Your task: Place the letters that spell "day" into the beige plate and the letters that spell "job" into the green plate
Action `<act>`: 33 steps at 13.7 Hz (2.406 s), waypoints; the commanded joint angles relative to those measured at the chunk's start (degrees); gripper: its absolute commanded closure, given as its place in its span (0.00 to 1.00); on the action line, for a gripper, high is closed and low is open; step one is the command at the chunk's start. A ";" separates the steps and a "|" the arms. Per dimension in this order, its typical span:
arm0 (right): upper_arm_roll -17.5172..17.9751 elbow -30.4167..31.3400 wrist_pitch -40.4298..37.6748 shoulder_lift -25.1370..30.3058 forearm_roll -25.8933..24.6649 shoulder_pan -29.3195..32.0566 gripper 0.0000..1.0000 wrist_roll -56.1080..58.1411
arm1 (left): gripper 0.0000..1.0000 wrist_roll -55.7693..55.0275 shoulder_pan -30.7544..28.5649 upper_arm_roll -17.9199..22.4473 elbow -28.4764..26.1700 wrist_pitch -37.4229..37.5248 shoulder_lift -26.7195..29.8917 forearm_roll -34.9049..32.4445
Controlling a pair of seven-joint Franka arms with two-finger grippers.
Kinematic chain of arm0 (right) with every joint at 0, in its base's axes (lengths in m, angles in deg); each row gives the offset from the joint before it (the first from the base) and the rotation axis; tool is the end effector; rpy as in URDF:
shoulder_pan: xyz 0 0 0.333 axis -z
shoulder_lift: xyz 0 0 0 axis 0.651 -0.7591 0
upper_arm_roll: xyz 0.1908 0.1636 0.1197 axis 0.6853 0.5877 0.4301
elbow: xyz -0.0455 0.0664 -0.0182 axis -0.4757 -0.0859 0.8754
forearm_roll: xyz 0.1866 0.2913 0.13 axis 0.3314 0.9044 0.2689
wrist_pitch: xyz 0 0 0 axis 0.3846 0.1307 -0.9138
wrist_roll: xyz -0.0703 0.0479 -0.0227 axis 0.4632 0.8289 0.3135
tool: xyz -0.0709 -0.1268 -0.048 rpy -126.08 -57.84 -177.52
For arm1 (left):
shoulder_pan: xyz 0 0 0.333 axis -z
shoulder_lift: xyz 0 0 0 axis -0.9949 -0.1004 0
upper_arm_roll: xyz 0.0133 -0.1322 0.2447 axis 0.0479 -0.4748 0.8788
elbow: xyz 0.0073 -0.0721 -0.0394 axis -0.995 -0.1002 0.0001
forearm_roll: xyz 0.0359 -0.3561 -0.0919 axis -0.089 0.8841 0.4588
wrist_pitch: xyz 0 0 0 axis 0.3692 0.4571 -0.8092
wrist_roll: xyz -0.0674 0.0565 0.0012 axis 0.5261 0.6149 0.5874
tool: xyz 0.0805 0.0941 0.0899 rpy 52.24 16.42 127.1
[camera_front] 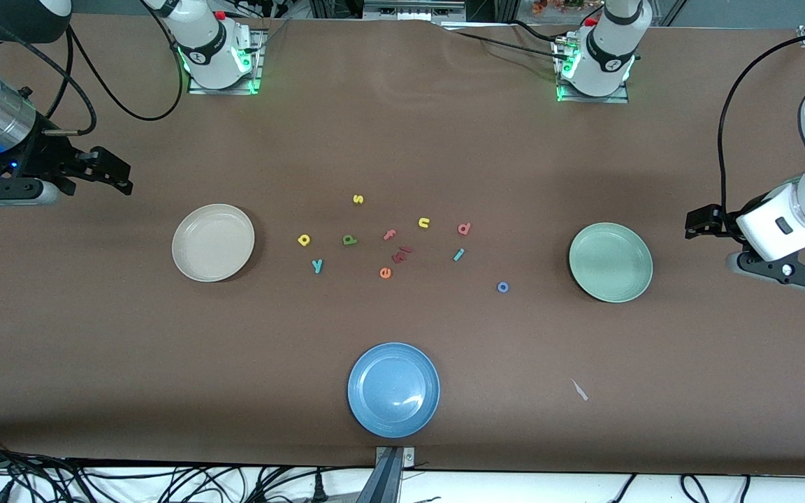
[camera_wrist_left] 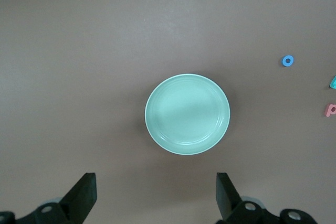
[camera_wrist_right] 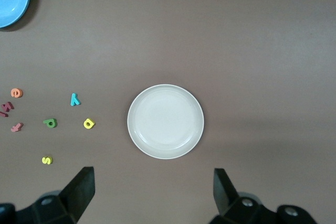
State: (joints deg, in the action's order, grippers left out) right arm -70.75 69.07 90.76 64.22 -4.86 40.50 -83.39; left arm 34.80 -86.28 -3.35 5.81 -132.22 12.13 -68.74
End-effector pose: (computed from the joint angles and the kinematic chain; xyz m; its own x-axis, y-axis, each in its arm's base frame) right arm 0.5417 0.0526 0.4891 0.9997 0.0077 0.0227 0.0082 -0.9996 -0.0260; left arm 0.5948 -0.0024 0.4373 0.9582 -0.2556 -0.1289 -0.2587 -0.9659 -0.0080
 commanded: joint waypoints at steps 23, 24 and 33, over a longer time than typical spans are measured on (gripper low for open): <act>0.26 -1.17 -1.04 -0.31 -0.48 0.20 0.00 0.42 | 0.00 1.27 0.99 0.81 4.15 -0.13 1.87 1.12; 0.35 -1.17 -1.04 -0.31 -0.39 0.20 0.00 0.42 | 0.00 1.01 1.34 0.73 4.42 -0.13 1.79 0.52; 0.26 -1.17 -1.04 -0.40 -0.39 0.20 0.00 0.42 | 0.00 0.84 0.99 0.99 4.42 0.92 1.43 0.51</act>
State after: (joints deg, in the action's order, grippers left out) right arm -70.74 69.07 90.74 64.22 -4.86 40.50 -83.39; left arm 34.86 -85.55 -2.88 9.32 -132.20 13.75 -68.74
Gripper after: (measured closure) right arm 0.000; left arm 0.000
